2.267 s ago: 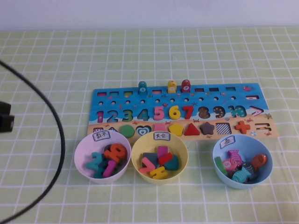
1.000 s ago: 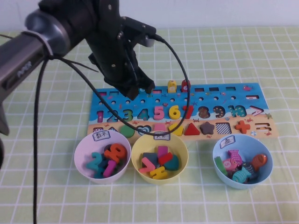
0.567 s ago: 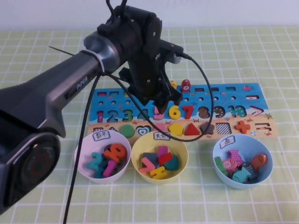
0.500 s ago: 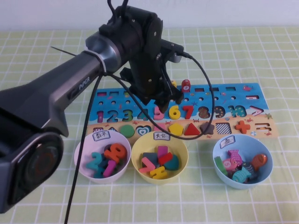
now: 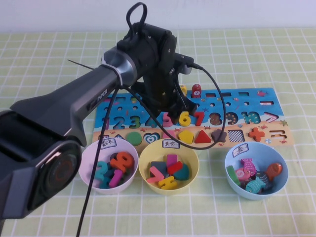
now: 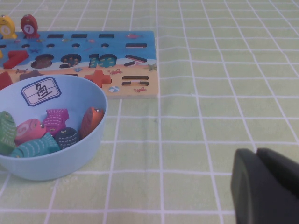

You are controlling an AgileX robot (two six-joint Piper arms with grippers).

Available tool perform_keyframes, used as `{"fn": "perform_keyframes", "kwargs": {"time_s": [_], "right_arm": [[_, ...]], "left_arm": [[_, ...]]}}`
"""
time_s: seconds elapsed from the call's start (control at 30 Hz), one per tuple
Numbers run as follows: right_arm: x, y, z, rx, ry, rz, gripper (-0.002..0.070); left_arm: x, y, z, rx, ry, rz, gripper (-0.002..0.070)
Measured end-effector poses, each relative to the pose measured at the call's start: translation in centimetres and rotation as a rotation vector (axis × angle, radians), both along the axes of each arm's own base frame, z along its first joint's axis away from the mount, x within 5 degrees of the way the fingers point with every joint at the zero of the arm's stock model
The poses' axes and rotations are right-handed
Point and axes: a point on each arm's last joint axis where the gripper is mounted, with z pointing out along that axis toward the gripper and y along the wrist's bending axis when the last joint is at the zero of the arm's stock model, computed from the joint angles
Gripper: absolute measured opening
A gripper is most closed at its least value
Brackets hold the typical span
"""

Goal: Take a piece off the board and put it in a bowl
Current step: Pick up the "number 5"

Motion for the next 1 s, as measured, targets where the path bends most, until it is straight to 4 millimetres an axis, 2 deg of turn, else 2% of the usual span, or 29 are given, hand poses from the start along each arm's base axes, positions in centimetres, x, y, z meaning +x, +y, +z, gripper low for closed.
{"fn": "perform_keyframes", "kwargs": {"time_s": [0.4, 1.0], "right_arm": [[0.0, 0.0, 0.0, 0.0, 0.002, 0.0, -0.0017], [0.0, 0.0, 0.0, 0.001, 0.002, 0.0, -0.0017]], "left_arm": [[0.5, -0.2, -2.0, 0.014, 0.013, 0.012, 0.0367], [0.8, -0.3, -2.3, 0.006, -0.01, 0.038, 0.0349]]}}
